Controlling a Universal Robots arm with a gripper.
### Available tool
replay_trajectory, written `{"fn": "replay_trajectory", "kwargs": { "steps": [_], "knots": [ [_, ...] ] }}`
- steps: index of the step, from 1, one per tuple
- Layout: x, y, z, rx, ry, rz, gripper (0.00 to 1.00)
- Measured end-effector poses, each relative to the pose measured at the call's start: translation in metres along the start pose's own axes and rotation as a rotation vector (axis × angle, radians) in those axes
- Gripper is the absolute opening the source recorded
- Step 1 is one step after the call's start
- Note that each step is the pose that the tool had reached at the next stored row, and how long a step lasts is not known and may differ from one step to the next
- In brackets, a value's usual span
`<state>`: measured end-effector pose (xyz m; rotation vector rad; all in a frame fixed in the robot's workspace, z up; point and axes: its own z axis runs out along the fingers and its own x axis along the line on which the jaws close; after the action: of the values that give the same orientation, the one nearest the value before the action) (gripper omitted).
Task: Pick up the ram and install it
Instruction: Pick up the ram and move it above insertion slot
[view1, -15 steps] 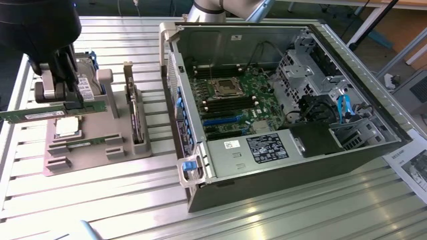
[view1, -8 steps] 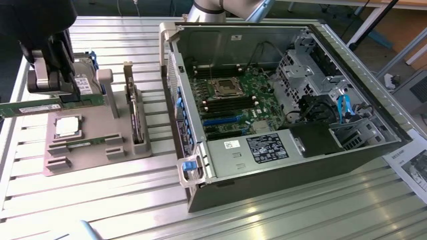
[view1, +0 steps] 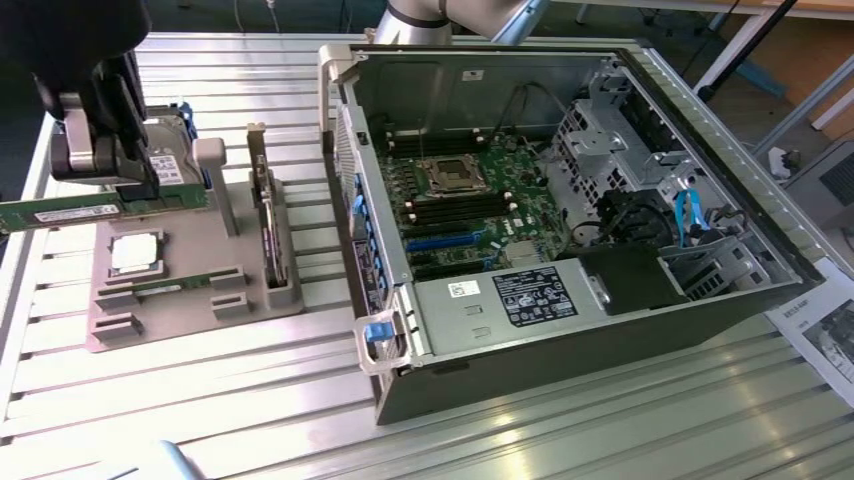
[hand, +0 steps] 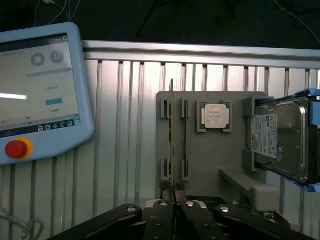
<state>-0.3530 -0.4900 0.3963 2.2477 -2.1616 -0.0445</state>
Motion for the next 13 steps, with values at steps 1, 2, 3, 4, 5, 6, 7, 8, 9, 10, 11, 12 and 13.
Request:
{"fn": "replay_trajectory", "kwargs": {
  "steps": [1,2,3,4,5,6,7,8,9,10,11,12,13],
  "knots": [
    [0.0,-0.0003,-0.0001,-0.0001,0.0001,0.0,0.12],
    [0.0,-0.0013,-0.0002,-0.0002,0.0002,0.0,0.12],
    [0.0,-0.003,-0.0001,0.0,0.0001,0.0,0.12],
    [0.0,-0.0056,-0.0002,-0.0001,0.0001,0.0,0.12],
    [0.0,-0.0076,-0.0003,-0.0001,0.0001,0.0,0.12],
    [0.001,-0.0107,-0.0004,-0.0001,0.0,0.0,0.12],
    [0.001,-0.0127,-0.0005,-0.0002,0.0001,0.0,0.12],
    [0.001,-0.0158,-0.0005,0.0,-0.0001,0.0,0.12],
    [0.001,-0.018,-0.0006,-0.0001,0.0,0.0,0.12],
    [0.001,-0.0197,-0.0008,-0.0002,0.0001,0.0,0.12],
    [0.001,-0.0227,-0.0007,0.0,-0.0001,0.0,0.12],
    [0.001,-0.0247,-0.0009,-0.0001,0.0,0.0,0.12],
    [0.002,-0.0275,-0.001,-0.0002,-0.0001,0.0,0.12]
  ]
}}
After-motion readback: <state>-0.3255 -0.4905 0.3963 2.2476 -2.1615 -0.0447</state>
